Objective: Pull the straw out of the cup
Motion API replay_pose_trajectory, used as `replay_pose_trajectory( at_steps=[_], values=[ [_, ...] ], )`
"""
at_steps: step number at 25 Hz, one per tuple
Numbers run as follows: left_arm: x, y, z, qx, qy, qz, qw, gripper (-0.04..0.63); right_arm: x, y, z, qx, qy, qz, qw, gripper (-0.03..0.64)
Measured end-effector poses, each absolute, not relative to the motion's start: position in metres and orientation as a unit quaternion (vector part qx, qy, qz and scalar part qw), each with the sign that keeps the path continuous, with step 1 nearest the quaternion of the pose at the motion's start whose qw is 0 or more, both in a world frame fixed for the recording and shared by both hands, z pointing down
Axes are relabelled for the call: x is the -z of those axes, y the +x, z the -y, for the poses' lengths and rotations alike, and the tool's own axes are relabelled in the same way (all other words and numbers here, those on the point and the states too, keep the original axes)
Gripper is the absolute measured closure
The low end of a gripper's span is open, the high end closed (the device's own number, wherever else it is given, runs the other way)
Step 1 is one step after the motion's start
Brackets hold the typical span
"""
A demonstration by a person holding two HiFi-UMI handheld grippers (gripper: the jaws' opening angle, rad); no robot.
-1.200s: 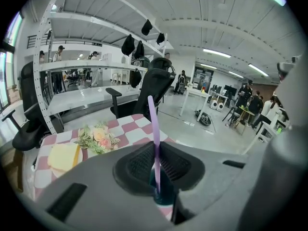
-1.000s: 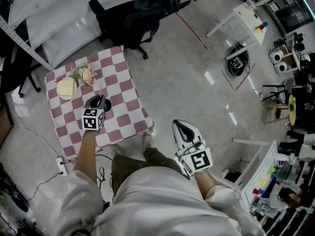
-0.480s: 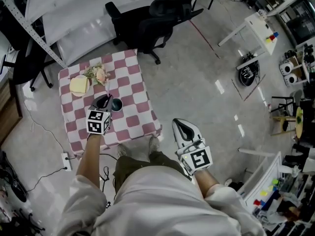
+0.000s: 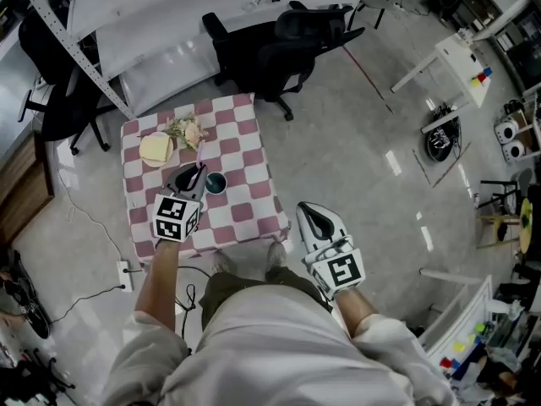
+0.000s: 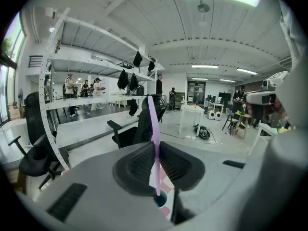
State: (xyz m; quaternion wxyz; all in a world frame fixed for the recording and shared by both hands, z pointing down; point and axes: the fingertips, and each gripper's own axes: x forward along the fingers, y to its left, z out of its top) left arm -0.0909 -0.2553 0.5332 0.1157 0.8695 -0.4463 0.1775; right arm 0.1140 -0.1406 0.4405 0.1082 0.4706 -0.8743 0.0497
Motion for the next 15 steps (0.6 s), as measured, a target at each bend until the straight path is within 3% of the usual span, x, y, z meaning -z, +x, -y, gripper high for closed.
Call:
replay_pose_trajectory(
  at_steps=[15],
  values=[
    [-0.432,-0.102,0.21,-0.138,0.874,0.462,0.058,0.561,-0.432,0.088,0.148,-0.042,0.43,0.898,0.089,0.612]
  ],
)
